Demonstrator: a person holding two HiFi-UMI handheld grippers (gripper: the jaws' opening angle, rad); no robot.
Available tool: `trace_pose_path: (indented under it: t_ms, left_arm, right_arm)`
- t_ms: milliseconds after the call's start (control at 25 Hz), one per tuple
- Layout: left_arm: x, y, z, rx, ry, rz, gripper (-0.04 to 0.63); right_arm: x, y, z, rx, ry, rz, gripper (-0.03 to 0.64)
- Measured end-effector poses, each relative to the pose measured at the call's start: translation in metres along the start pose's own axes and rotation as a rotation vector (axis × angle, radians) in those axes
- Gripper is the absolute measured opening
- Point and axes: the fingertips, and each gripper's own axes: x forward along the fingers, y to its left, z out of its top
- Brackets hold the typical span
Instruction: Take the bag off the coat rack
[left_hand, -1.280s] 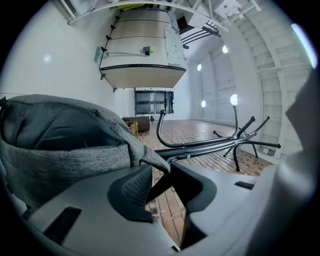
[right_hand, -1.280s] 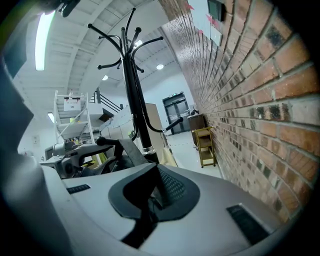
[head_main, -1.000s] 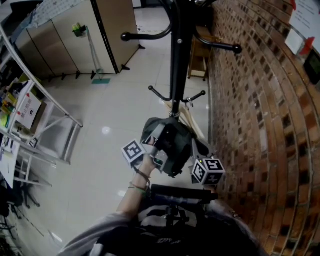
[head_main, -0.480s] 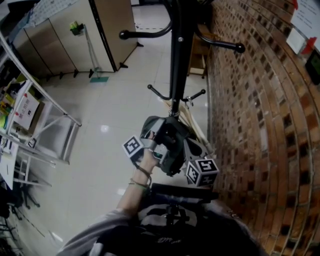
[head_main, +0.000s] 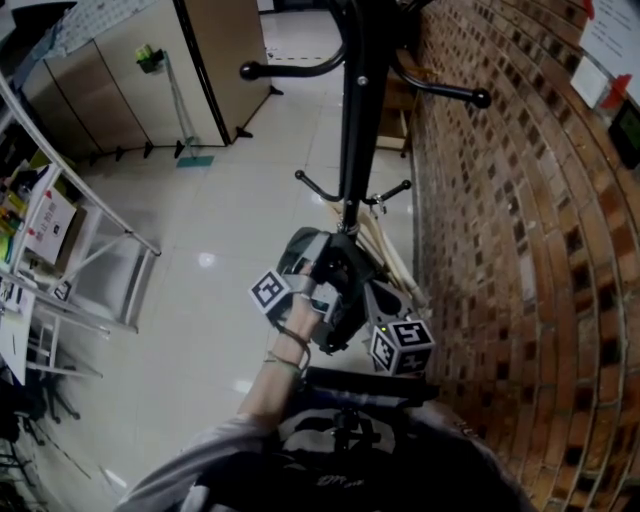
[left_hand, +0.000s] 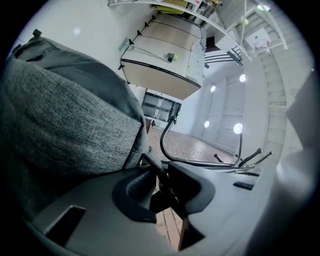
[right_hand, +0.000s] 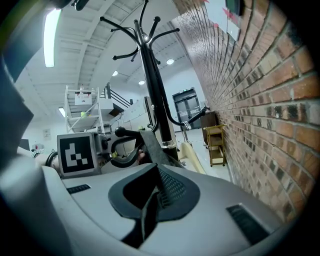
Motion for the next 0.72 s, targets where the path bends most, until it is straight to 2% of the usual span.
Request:
trace_pose_path:
  t_ms: [80,240,440,600,720]
  left_arm:
    - [0.001,-0.003,0.0,0.049,0.014,-0.013,0.078]
    - [0.002,-0.012,-0.003,0.228,0.082,-0.011,0.074]
    - [0.003,-0.021,-0.006,0.359,0.133,0.014,0.063]
    - [0.002,-0.031,-0.011,0.426,0.17,0.008,0.058]
    - [-0.004,-0.039,-0.016,0.446,0.196,-0.002,0.057]
  right_arm:
    - [-0.001,-0.002,-0.004,0.0,0.017,-0.013,0.009]
    - [-0.002,-0.001,-0.008,0.0,0.027,-0.021,0.009]
    - [-0.005,-0.001,-0.008,0.012,0.012,-0.023,0.009]
    - [-0.007,-0.007,-0.01,0.015,0.016,-0.049,0.009]
    - [-0.01,-0.008,-0.012,0.02,0.021,-0.058,0.009]
